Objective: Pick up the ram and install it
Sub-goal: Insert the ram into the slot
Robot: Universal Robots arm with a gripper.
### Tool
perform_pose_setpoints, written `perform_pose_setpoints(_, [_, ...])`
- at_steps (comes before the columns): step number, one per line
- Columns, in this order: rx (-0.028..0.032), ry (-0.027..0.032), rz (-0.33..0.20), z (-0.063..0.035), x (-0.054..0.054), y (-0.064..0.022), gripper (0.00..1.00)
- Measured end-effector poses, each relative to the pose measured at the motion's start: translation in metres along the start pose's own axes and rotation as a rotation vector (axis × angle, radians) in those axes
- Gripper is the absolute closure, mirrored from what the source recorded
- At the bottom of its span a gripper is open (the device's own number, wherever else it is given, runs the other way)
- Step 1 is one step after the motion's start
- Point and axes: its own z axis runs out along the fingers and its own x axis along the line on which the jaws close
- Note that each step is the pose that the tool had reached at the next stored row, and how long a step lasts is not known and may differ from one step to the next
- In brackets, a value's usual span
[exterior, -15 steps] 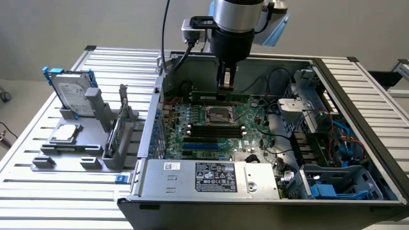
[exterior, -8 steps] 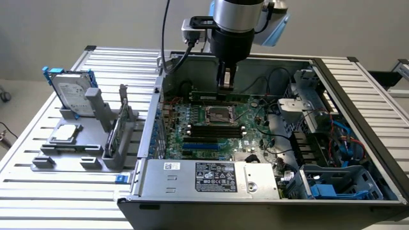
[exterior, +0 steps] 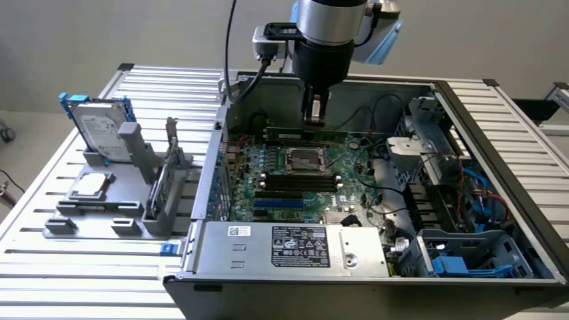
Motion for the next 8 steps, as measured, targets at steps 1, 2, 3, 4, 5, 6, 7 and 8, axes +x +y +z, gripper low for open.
perform_pose_setpoints(1, [0.0001, 0.0000, 0.000, 0.0009, 0.000, 0.0000, 0.86])
perform_pose_setpoints(2, [0.0001, 0.0001, 0.000, 0.0024, 0.000, 0.0000, 0.86])
perform_pose_setpoints(3, [0.0001, 0.0002, 0.000, 0.0041, 0.001, -0.0001, 0.86])
perform_pose_setpoints(4, [0.0001, 0.0002, 0.000, 0.0059, 0.001, -0.0002, 0.86])
perform_pose_setpoints(5, [0.0001, 0.0001, 0.000, 0.0076, 0.002, -0.0002, 0.86])
perform_pose_setpoints(6, [0.0002, 0.0000, 0.000, 0.0094, 0.003, -0.0003, 0.86])
perform_pose_setpoints(7, [0.0002, 0.0001, 0.000, 0.0111, 0.003, -0.0004, 0.86])
perform_pose_setpoints(8, [0.0004, 0.0001, 0.000, 0.0129, 0.004, -0.0005, 0.86])
